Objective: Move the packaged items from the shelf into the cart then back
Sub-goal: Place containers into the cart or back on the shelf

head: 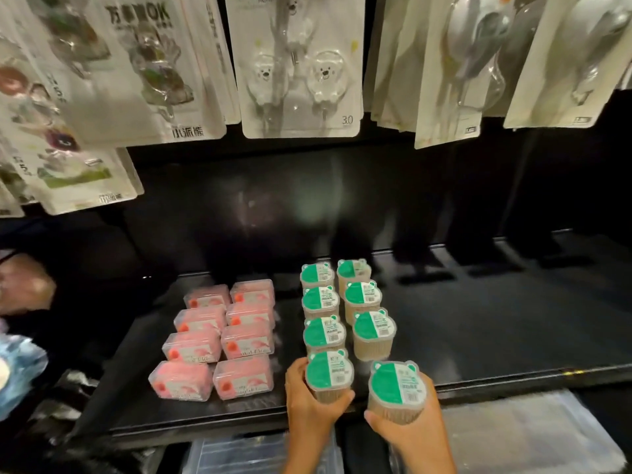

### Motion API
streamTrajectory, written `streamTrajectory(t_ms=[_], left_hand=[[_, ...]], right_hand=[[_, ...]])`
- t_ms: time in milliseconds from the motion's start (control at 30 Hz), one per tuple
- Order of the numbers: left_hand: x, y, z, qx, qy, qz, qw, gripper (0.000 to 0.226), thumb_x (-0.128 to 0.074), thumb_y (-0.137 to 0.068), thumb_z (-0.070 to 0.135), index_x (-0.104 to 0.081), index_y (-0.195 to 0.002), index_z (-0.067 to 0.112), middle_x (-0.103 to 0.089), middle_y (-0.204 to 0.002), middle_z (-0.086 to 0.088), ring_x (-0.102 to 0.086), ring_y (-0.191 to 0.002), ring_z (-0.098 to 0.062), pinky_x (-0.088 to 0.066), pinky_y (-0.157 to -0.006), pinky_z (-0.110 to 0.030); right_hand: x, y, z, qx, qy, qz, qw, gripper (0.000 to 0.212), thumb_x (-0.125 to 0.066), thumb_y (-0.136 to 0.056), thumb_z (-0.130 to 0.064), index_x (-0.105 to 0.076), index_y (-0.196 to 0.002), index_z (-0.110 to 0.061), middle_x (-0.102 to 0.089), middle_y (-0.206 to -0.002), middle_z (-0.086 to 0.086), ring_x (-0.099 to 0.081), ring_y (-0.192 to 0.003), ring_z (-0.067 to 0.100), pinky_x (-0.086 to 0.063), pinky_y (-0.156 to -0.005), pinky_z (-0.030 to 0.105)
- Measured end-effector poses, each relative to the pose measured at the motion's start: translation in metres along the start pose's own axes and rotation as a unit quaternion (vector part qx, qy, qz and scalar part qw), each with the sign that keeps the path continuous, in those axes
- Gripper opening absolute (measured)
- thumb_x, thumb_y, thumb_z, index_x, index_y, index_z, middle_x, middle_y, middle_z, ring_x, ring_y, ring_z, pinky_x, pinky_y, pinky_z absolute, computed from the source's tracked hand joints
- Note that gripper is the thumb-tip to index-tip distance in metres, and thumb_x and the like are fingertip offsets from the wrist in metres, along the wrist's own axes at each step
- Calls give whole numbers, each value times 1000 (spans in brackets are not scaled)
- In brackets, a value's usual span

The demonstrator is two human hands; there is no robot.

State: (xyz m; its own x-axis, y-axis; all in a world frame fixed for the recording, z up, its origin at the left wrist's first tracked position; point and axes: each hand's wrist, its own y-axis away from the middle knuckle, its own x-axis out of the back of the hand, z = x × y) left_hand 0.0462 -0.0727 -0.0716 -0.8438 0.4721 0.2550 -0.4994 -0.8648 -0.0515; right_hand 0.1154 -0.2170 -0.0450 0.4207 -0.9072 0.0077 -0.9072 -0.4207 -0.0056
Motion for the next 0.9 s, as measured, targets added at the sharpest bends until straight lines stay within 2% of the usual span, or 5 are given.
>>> streamTrajectory(t_ms=[133,300,500,733,900], left_hand=[[-1,-5,0,20,3,-4,1000,82,-86,-32,40,-46,-103,34,-61,-106,-3,-64,-95,-16,-56,-84,-40],[-1,-11,-2,14,-7,-12,1000,79,-95,-41,16,-45,-98,35,-60,-105,1,-62,-95,-11,-56,-82,-32],[-2,-19,-1,6,-5,-13,1000,79,-95,-43,15,-44,-99,38,-60,-107,3,-61,-96,-9,-52,-82,-23],[-5,-27,-3,21,-6,-15,1000,84,-95,-42,18,-46,-109,31,-60,-113,2,-59,-103,-11,-51,-91,-29],[-5,-27,1,9,-4,-13,1000,82,-94,-45,15,-44,-108,32,-59,-111,3,-58,-101,-8,-48,-86,-20]], right_hand=[[-5,-5,-1,-10,5,3,1000,96,-89,-44,11,-44,-124,-17,-63,-111,-5,-61,-99,0,-47,-76,10],[-9,-11,-2,-18,11,6,1000,97,-90,-44,9,-43,-123,-20,-62,-111,-2,-59,-103,8,-46,-77,15],[-16,-19,-5,-22,6,-3,1000,99,-90,-44,9,-41,-124,-21,-60,-112,-4,-58,-103,7,-43,-79,16],[-19,-30,-4,-27,6,-6,1000,97,-90,-43,10,-41,-121,-22,-59,-108,-9,-59,-97,6,-44,-74,14],[-20,-33,-3,-28,15,-3,999,95,-90,-45,7,-42,-121,-24,-59,-108,-10,-58,-99,5,-43,-75,15]])
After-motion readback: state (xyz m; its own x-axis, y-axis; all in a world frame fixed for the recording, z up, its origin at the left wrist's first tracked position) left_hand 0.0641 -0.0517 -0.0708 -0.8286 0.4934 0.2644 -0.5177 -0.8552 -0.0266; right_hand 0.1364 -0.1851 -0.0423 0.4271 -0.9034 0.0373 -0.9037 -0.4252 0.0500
